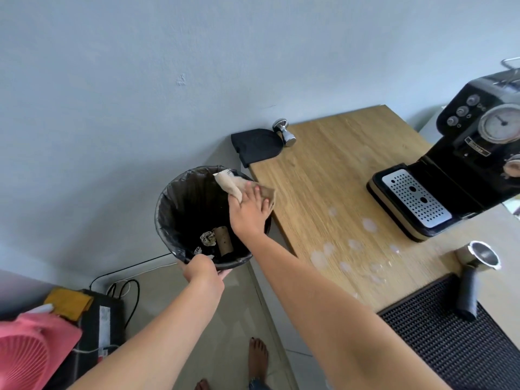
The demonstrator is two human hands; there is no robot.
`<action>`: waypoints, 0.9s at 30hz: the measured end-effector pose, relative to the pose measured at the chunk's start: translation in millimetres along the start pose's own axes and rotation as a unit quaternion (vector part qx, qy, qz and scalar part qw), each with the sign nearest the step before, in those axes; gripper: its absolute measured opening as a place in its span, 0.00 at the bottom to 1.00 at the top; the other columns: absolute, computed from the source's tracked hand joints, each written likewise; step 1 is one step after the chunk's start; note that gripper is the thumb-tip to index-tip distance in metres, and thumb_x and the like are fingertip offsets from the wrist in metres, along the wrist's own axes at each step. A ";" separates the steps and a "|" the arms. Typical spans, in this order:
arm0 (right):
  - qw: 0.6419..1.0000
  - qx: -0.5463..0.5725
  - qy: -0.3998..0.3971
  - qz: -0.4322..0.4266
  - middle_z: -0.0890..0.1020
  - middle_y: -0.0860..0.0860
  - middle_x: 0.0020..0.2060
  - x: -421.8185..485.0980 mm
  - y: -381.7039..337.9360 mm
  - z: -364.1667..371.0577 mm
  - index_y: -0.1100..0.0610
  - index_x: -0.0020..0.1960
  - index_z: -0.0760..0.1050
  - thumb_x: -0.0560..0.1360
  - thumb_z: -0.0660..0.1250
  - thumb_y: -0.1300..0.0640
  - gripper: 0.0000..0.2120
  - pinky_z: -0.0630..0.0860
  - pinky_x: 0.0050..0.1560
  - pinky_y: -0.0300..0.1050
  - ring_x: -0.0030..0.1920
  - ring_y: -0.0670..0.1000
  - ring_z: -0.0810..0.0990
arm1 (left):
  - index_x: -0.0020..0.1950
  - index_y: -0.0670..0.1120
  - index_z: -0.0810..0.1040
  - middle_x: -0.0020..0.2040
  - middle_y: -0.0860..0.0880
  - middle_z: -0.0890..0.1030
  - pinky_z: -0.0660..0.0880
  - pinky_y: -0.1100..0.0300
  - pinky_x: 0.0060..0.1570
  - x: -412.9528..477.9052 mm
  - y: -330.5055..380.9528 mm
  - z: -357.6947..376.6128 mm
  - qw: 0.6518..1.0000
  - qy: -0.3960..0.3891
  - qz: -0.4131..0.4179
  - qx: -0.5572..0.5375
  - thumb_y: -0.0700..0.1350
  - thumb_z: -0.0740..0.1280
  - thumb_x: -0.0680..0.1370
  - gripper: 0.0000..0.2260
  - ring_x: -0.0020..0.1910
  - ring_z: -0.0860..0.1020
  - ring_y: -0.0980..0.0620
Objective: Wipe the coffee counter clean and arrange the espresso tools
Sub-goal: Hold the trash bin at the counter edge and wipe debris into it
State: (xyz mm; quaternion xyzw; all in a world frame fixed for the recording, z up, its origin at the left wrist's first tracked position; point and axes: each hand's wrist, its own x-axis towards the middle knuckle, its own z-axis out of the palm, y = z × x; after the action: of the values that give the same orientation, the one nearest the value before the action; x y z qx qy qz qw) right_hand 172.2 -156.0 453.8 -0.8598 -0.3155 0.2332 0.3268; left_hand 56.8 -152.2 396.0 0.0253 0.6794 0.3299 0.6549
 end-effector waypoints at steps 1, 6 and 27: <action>0.998 0.061 0.005 0.022 0.55 0.50 0.80 -2.6 -6.4 0.9 0.52 0.79 0.58 0.83 0.50 0.47 0.25 0.38 0.78 0.54 0.80 0.51 0.46 | 0.76 0.49 0.66 0.61 0.37 0.79 0.79 0.41 0.24 -0.8 0.3 0.1 1.000 0.000 -0.007 0.001 0.36 0.57 0.81 0.24 0.54 0.80 0.33; 0.908 0.388 0.040 0.153 0.80 0.55 0.49 6.4 -17.0 -21.9 0.56 0.70 0.71 0.75 0.54 0.40 0.30 0.72 0.66 0.57 0.60 0.60 0.78 | 0.75 0.50 0.68 0.56 0.36 0.80 0.79 0.40 0.25 -6.9 3.3 -2.4 1.000 -0.005 -0.006 0.023 0.31 0.58 0.77 0.28 0.54 0.80 0.31; 0.970 -0.177 0.088 0.144 0.50 0.57 0.80 92.9 103.9 -140.5 0.61 0.80 0.49 0.82 0.46 0.43 0.33 0.41 0.78 0.57 0.80 0.56 0.43 | 0.77 0.56 0.64 0.60 0.39 0.79 0.80 0.35 0.40 3.4 3.0 15.6 1.000 -0.010 0.018 -0.006 0.28 0.55 0.76 0.34 0.55 0.79 0.32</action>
State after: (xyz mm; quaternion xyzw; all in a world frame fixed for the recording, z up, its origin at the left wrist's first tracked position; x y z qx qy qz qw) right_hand 362.3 -210.7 457.2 -0.9575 -0.1949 0.1414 0.1587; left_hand 69.2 -141.8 395.6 0.0372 0.6700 0.3454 0.6561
